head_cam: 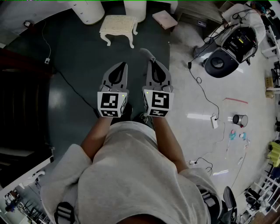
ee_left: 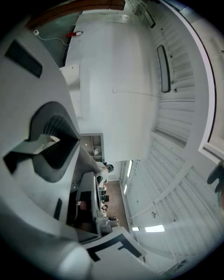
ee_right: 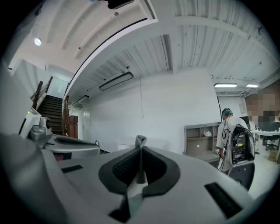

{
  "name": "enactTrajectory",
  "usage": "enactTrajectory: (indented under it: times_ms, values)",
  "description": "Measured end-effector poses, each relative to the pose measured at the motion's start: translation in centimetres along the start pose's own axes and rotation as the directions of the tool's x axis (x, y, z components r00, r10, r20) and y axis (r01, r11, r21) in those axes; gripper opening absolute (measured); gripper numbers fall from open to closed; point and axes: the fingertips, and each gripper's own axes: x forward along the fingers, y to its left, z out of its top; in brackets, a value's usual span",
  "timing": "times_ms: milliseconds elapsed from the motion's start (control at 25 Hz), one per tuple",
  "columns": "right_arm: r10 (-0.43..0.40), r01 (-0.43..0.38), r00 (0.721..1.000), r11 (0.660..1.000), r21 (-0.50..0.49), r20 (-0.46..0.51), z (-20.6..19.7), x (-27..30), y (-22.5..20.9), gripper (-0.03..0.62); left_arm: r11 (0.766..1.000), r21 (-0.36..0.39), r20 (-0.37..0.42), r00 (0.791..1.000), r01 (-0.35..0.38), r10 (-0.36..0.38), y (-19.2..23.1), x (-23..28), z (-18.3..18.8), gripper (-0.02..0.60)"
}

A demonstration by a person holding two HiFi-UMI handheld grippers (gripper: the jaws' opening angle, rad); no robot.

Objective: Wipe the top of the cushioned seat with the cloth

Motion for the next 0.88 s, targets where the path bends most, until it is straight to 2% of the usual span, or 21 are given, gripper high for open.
enactTrajectory:
  times_ms: [200, 280, 360, 440, 520, 720, 880]
  values:
    - [0.017, -0.018, 1.0, 1.0, -0.025, -0.026, -1.1, 2.8, -0.4, 0.018, 0.998, -0.06, -0.015, 1.0, 0.002, -0.003, 1.3, 2.8, -2.0, 0.014]
    - [0.03, -0.031, 0.999, 0.999, -0.023, -0.022, -1.2, 4.1, -0.7, 0.018, 0.998, -0.068, -0.03, 1.0, -0.009, 0.007, 2.1, 4.1, -2.5, 0.014]
    - [0.069, -0.07, 0.997, 0.995, -0.067, -0.017, -1.1, 5.9, -0.1, 0.018, 0.998, -0.068, -0.04, 0.999, -0.015, 0.012, 3.6, 5.0, -2.8, 0.014]
    - [0.118, -0.121, 0.993, 0.98, -0.157, -0.033, -0.9, 8.2, 1.1, 0.018, 0.997, -0.075, -0.04, 0.999, -0.027, 0.024, 6.0, 5.6, -2.9, 0.014]
    - [0.154, -0.163, 0.986, 0.966, -0.203, -0.057, -0.9, 10.8, 2.1, 0.018, 0.994, -0.091, -0.05, 0.998, -0.053, 0.049, 8.9, 6.0, -3.2, 0.014]
    - [0.228, -0.254, 0.963, 0.946, -0.203, -0.141, -1.4, 16.6, 6.0, 0.018, 0.987, -0.127, -0.077, 0.993, -0.095, 0.085, 16.3, 6.1, -3.6, 0.014]
    - [0.234, -0.265, 0.956, 0.947, -0.184, -0.176, -1.3, 20.3, 9.0, 0.018, 0.974, -0.199, -0.099, 0.991, -0.108, 0.089, 20.9, 7.1, -4.6, 0.014]
